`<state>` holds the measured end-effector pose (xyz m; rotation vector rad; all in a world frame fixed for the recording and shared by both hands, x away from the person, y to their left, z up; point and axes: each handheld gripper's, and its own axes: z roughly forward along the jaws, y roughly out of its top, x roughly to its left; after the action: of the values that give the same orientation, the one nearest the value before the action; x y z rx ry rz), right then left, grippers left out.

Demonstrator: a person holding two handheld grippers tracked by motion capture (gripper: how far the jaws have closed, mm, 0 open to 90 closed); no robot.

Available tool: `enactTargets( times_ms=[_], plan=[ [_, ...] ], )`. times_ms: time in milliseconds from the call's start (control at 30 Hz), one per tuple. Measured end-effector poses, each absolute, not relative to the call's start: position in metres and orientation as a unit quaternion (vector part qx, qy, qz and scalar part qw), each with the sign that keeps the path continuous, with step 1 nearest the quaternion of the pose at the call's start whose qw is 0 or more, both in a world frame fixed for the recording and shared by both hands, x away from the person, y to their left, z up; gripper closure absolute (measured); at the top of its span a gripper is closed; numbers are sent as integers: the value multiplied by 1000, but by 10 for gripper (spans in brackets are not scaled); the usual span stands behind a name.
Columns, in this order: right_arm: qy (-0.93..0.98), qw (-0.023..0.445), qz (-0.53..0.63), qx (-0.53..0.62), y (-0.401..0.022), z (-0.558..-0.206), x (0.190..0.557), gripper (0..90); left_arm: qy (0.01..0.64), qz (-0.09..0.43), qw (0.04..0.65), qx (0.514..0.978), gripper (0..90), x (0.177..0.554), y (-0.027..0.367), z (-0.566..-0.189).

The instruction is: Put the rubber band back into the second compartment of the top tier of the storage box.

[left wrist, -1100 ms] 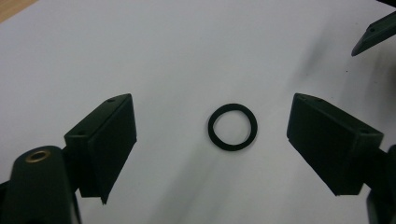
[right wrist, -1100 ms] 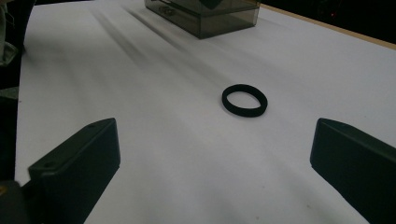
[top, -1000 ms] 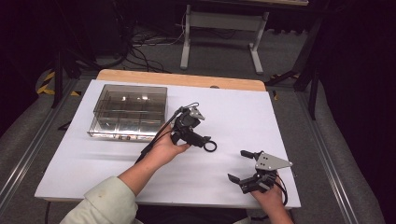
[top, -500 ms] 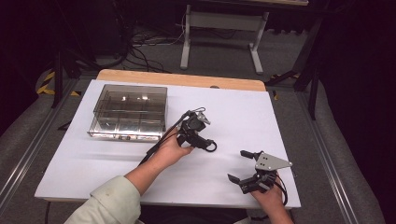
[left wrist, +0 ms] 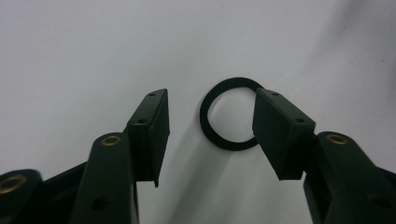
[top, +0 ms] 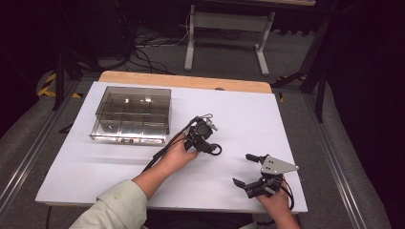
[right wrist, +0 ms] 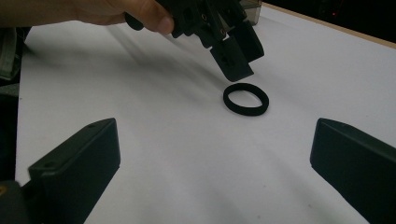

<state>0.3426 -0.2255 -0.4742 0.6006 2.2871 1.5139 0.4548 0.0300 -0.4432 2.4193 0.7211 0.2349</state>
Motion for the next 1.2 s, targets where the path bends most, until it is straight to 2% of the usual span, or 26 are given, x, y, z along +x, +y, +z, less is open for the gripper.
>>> enactTargets(
  times_ms=[567,1000,1067,1200],
  plan=[
    [806,167,528,209,-225,-474,343,24,298,69,285,909,640,462,28,-453],
    [804,166,532,208,-226,-474,343,24,311,58,291,903,799,464,27,-455],
    [804,166,532,208,-226,-474,343,24,314,58,292,902,844,463,26,-456],
    [804,166,532,207,-226,-474,343,24,310,67,296,901,858,462,26,-455]
  ],
)
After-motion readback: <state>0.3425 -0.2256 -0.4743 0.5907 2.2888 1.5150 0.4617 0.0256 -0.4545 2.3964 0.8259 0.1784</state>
